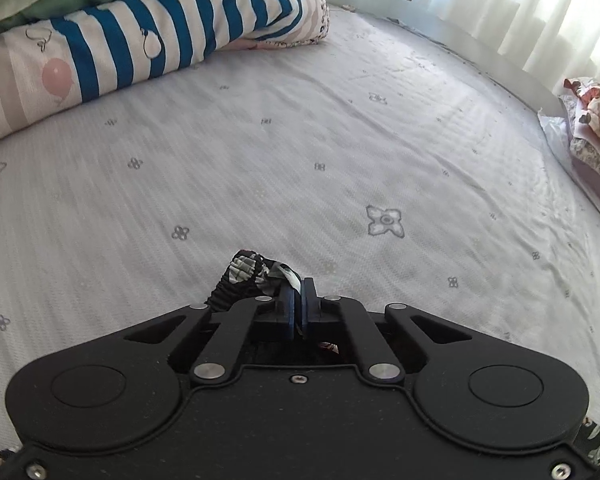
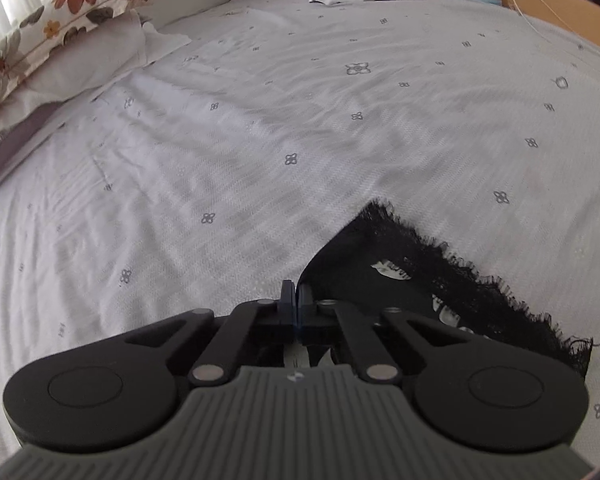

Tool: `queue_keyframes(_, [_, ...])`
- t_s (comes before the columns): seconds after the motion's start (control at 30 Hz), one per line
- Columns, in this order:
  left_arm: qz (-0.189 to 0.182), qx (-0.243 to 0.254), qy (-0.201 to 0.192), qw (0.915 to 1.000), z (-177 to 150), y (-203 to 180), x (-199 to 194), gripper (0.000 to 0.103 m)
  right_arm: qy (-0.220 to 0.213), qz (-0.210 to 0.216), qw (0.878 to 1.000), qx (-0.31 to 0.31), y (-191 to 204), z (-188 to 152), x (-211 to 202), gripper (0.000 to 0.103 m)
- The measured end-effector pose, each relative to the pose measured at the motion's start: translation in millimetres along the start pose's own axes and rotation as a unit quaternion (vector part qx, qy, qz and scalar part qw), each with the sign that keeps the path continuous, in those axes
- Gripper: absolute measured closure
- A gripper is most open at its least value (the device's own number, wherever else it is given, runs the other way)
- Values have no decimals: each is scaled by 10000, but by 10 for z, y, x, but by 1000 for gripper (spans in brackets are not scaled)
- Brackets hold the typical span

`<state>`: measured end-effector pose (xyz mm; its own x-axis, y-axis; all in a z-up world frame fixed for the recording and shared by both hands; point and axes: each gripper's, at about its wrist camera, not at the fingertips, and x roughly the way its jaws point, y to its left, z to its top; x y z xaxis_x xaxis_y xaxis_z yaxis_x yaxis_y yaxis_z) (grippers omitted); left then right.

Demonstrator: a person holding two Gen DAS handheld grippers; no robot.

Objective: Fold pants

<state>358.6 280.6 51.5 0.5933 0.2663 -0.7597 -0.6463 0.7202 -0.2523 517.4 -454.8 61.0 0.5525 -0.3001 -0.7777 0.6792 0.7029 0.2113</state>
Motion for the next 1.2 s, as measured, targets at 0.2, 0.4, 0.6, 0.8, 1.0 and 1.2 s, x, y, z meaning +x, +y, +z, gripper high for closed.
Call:
queue_keyframes(0.2, [-119,122,-153,9997,129,34,-377,100,-312,24,9995,-102,-170,105,-421,101])
queue_keyframes(0.4, [-213,265,-192,9992,153,126,-714,100,-449,0,9990,-44,-540,172,-876,101])
queue_keyframes(0.6, [-348,433,-77,9984,52,230,-958,100,-72,478,9985,256,-973,68,-1171,101])
queue_keyframes(0.8, [-597,282,16,9978,66,248,-1083,100,1381,2486,9558,743,-919,-437,-1168,76])
queue_keyframes(1.0, [-823,177,71,9964,158,289,-1209,100,2366,3310,9131,249,-214,-1270,-1170,48])
queue_keyframes(1.2, [-1047,-30,155,9944,257,368,-1232,100,2627,3102,9136,77,203,-1695,-1010,49])
